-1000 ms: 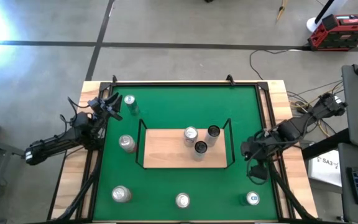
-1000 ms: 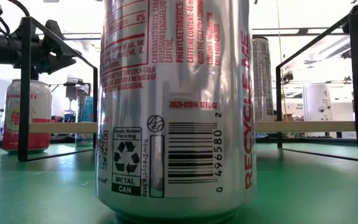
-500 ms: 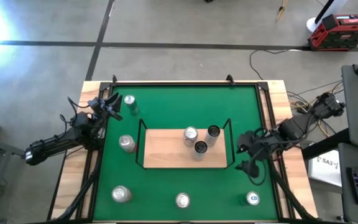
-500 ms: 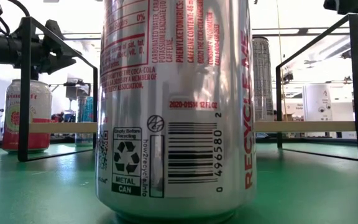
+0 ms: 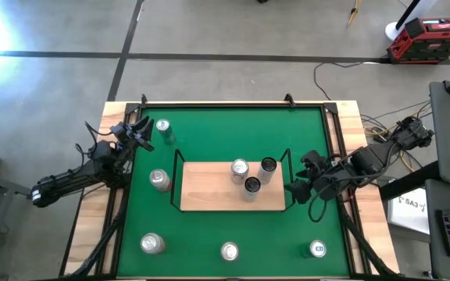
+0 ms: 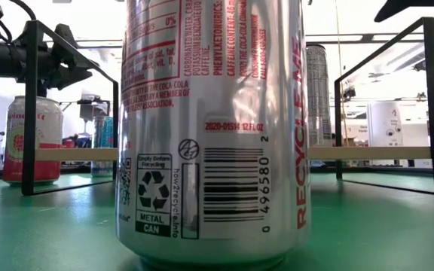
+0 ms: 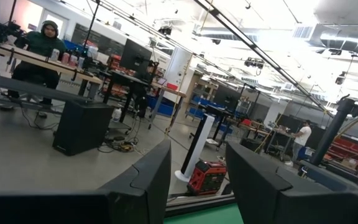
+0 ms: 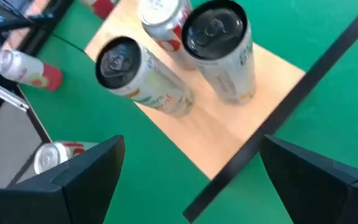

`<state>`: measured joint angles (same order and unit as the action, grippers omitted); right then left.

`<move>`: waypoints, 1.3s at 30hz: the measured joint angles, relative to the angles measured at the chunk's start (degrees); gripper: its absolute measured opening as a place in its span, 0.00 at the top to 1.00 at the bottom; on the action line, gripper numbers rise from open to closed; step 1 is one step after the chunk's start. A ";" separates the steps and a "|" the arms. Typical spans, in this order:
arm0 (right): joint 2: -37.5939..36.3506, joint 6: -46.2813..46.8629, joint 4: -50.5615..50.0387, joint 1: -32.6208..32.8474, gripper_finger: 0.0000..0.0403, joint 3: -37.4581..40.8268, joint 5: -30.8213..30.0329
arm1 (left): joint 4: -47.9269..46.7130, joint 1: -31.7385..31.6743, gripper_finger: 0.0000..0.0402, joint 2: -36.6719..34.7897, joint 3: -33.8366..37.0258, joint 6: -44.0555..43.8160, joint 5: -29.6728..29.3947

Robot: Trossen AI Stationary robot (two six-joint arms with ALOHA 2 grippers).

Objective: Place canned beverage on shelf
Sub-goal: Put the white-yellow soda can on the shelf

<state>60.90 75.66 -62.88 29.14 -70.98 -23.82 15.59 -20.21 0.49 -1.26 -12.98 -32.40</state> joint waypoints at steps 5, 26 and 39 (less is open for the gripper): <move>0.09 -9.83 -0.34 -3.70 0.10 -1.15 6.17 | 0.00 0.00 0.66 0.00 -0.02 0.00 0.00; 21.37 -34.21 -27.43 -15.80 0.10 -28.19 13.22 | -0.02 0.00 0.66 0.00 0.00 0.00 0.00; 24.18 -24.06 -26.10 -22.83 0.10 -34.72 10.86 | -0.41 0.00 0.66 0.10 0.00 -0.02 -0.02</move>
<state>85.08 51.60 -88.99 6.31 -105.70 -12.96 15.18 -20.21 0.59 -1.26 -12.99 -32.42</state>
